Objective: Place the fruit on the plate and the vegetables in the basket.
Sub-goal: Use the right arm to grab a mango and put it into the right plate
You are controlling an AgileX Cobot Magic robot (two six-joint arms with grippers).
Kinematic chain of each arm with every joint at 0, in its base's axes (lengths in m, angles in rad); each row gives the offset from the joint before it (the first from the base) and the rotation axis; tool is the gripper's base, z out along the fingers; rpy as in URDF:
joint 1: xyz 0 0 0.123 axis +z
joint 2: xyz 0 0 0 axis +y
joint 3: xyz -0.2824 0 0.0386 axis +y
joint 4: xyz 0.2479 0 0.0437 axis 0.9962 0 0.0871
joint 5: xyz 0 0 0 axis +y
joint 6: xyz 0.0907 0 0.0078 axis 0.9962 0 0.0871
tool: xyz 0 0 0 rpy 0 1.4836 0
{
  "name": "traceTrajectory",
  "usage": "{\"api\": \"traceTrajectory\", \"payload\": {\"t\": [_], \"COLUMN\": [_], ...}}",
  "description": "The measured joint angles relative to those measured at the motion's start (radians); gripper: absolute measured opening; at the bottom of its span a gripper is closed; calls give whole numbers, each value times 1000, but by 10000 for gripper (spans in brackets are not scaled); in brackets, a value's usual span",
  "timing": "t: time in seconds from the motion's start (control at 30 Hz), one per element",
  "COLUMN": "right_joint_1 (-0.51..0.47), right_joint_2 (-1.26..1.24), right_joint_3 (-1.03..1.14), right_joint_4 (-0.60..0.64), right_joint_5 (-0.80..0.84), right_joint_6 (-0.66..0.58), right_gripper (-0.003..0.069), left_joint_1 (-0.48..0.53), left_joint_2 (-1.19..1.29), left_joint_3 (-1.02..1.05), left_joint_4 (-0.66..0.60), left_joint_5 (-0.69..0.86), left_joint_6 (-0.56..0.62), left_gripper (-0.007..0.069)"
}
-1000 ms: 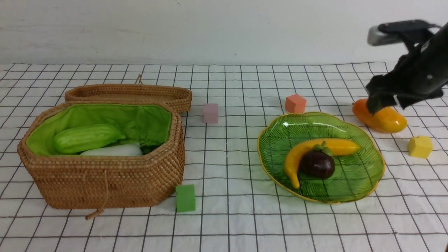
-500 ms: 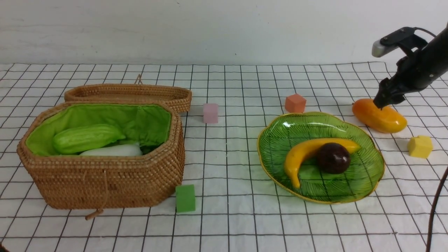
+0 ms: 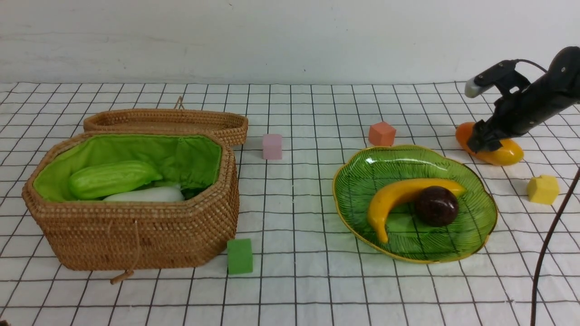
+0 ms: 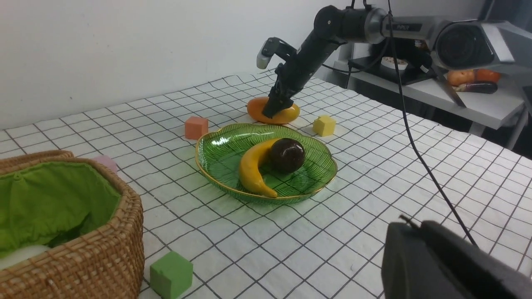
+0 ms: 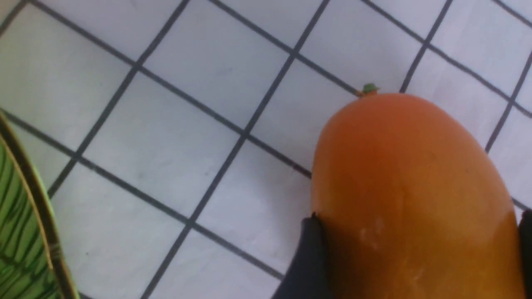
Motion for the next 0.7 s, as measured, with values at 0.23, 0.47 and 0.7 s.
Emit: {"api": "traceTrajectory", "payload": {"t": [0.23, 0.47, 0.7], "right_joint_1": [0, -2, 0], "right_joint_2": [4, -3, -51], "right_joint_3": [-3, -3, 9], "right_joint_4": [4, 2, 5], "right_joint_5": [-1, 15, 174], "right_joint_6": [72, 180, 226], "right_gripper": [571, 571, 571], "left_joint_1": [0, 0, 0], "left_joint_2": [0, 0, 0], "left_joint_3": [0, 0, 0], "left_joint_4": [7, 16, 20], "left_joint_5": [1, 1, 2], "left_joint_6": [0, 0, 0], "left_gripper": [27, 34, 39]}}
